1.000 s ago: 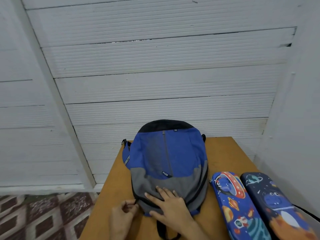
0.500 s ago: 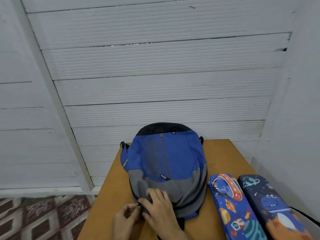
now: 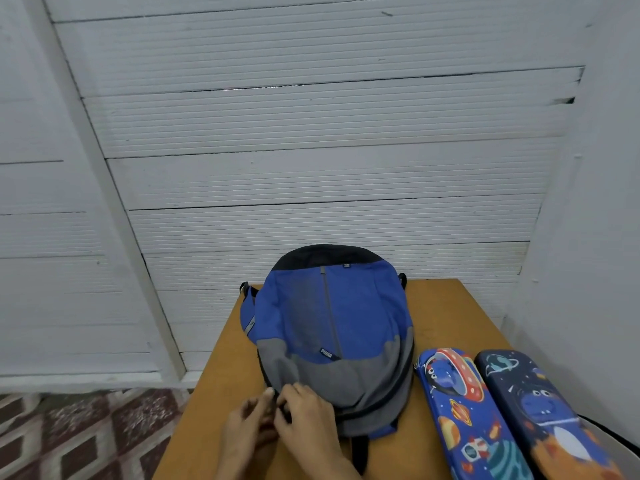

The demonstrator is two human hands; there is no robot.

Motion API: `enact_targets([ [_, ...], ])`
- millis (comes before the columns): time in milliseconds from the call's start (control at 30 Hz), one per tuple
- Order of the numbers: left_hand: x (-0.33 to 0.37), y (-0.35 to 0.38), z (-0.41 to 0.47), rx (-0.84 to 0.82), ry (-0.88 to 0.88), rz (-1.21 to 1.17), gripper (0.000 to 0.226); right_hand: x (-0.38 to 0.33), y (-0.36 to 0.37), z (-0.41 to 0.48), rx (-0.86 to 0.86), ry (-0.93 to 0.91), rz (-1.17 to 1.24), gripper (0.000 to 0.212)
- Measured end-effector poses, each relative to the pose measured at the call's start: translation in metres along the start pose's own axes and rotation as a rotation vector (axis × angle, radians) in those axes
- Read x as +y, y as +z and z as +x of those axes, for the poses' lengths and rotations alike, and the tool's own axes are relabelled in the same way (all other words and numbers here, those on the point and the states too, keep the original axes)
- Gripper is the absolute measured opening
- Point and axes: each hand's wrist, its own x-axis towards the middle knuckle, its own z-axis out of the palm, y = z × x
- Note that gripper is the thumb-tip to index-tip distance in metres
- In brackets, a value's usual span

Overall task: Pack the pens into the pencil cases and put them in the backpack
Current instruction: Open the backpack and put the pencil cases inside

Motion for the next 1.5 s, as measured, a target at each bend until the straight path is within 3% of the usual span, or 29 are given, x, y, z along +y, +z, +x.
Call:
enact_targets([
  [200, -0.008, -0.006, 0.030, 0.036, 0.046, 0.191, 0.021, -0.008, -0.010, 0.004, -0.091, 0.146, 0.060, 0.002],
  [500, -0.012, -0.010, 0.042, 0.107, 0.050, 0.203, 0.016, 0.019, -0.026, -0.014, -0.186, 0.282, 0.209, 0.030],
  [667, -0.010, -0.013, 0.042, 0.087, 0.093, 0.245, 0.019, 0.060, -0.060, -0.037, -0.194, 0.306, 0.122, 0.037],
  [833, -0.009, -0.017, 0.044, 0.077, 0.134, 0.289, 0.020, 0.095, -0.101, -0.039, -0.221, 0.359, -0.059, 0.021],
  [933, -0.008, -0.014, 0.041, 0.117, 0.139, 0.301, 0.018, 0.107, -0.108, -0.040, -0.239, 0.386, -0.097, 0.028],
  [1000, -0.008, -0.011, 0.035, 0.165, 0.151, 0.294, 0.015, 0.110, -0.106, -0.043, -0.251, 0.383, -0.111, 0.023],
  [1067, -0.012, -0.007, 0.029, 0.257, 0.294, 0.428, 0.021, 0.111, -0.101, -0.046, -0.237, 0.368, -0.116, 0.012],
  [1133, -0.017, 0.000, 0.020, 0.304, 0.657, 0.646, 0.015, 0.112, -0.097, -0.048, -0.218, 0.337, -0.123, 0.021],
  [1200, -0.020, 0.013, 0.011, 0.203, 0.996, 0.795, 0.017, 0.112, -0.096, -0.049, -0.218, 0.320, -0.095, 0.022],
  [1267, -0.020, 0.033, 0.002, 0.018, 1.227, 0.911, 0.017, 0.108, -0.097, -0.049, -0.223, 0.342, -0.055, 0.017],
  [1333, -0.023, 0.053, -0.005, -0.143, 1.340, 1.026, 0.017, 0.106, -0.099, -0.049, -0.226, 0.348, -0.045, 0.010],
  [1367, -0.025, 0.062, -0.008, -0.199, 1.353, 1.081, 0.020, 0.104, -0.100, -0.050, -0.226, 0.360, -0.050, 0.020],
  [1433, -0.027, 0.075, -0.010, -0.279, 1.303, 1.166, 0.026, 0.103, -0.100, -0.053, -0.204, 0.383, -0.058, 0.026],
  [1500, -0.026, 0.083, -0.008, -0.302, 1.263, 1.230, 0.026, 0.101, -0.102, -0.054, -0.180, 0.400, -0.061, 0.016],
])
